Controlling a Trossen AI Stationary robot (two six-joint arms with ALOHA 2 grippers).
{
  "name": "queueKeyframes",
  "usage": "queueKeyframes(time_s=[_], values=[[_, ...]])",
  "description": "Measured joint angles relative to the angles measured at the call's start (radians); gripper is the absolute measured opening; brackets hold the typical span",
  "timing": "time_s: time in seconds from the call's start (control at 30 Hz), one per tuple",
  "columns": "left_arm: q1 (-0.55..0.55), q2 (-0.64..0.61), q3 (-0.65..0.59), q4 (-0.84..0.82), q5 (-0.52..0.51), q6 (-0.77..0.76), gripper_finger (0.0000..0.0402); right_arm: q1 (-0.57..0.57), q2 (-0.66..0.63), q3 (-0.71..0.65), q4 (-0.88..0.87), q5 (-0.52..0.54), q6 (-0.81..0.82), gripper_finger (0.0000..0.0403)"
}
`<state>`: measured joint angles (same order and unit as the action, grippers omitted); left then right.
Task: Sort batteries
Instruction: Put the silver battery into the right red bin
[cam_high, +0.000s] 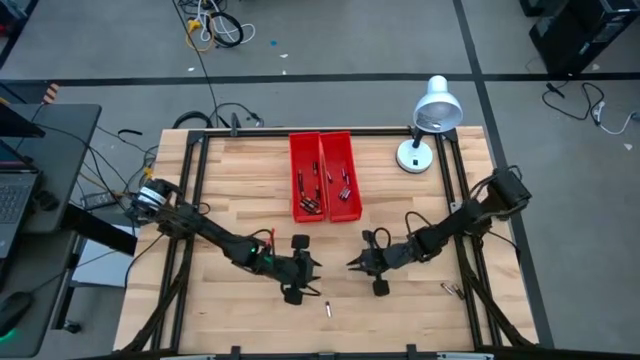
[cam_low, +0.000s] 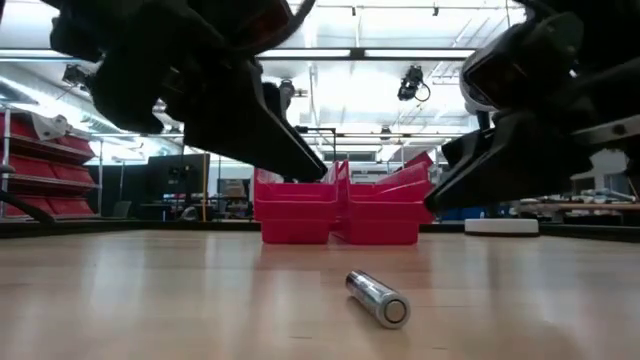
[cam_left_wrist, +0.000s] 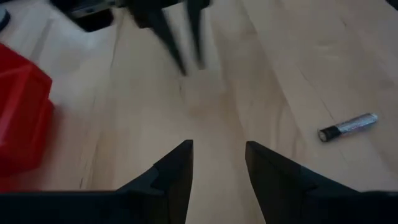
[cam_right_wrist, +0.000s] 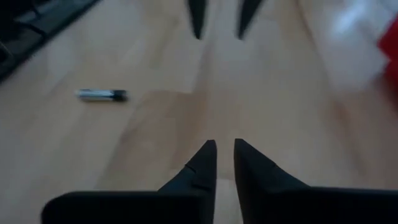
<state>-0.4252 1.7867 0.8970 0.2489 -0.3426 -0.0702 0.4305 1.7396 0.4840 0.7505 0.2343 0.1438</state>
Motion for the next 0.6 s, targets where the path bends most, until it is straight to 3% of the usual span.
queueKeyframes(time_s=[0.27,0.6], values=[[0.004,0.03,-0.006,0.021,0.007,-0.051,0.0163,0.059,0.159,0.103,0.05,-0.001,0.015,0.0115],[-0.007,0.038,-0.006,0.049,0.013,-0.167,0.0163,0.102,0.323,0.284,0.049,0.002,0.01,0.0253]])
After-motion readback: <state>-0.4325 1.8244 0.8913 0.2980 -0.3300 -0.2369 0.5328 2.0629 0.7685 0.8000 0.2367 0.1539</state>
